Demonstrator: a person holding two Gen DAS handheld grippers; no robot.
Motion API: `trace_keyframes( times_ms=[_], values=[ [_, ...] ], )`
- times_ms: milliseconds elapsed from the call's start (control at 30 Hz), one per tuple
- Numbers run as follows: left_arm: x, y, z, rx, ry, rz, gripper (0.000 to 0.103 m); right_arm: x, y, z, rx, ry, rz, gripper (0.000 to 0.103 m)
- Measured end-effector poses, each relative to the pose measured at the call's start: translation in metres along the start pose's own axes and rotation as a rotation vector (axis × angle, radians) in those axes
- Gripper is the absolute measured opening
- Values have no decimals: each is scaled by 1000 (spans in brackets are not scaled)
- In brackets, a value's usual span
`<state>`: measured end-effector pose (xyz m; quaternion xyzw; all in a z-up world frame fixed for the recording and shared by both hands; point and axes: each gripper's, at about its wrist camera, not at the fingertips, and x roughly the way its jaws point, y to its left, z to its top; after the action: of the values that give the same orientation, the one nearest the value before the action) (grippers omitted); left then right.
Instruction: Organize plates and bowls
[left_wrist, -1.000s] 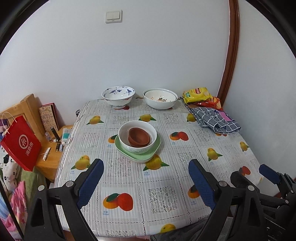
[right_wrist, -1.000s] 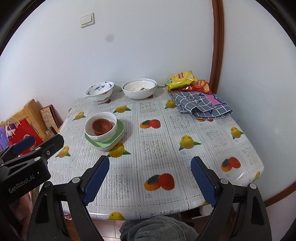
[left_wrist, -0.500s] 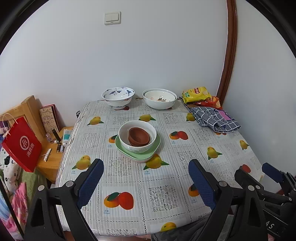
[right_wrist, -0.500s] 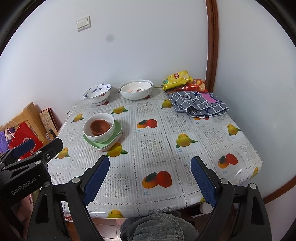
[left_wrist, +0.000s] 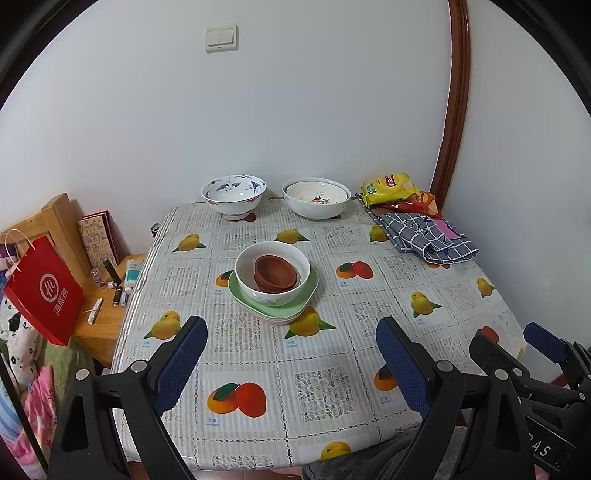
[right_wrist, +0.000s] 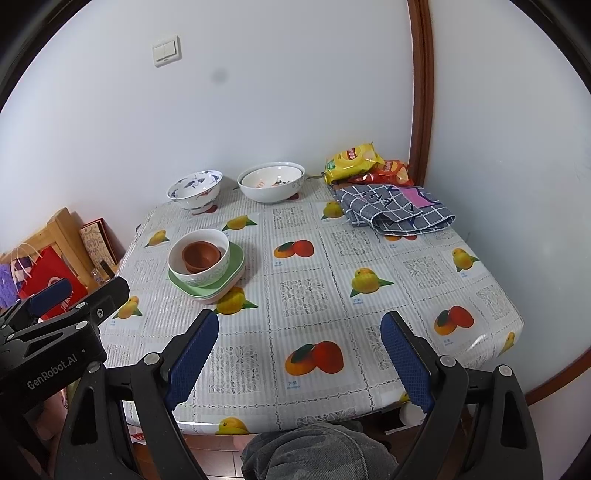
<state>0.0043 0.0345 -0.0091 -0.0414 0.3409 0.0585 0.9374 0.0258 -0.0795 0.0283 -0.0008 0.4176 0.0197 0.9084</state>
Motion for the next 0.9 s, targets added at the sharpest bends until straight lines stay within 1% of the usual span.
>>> trace_keyframes(
  times_ms=[900],
  values=[
    [-3,2,3,-1,-2,0,93,-5,1,0,-5,-12,2,89]
  ],
)
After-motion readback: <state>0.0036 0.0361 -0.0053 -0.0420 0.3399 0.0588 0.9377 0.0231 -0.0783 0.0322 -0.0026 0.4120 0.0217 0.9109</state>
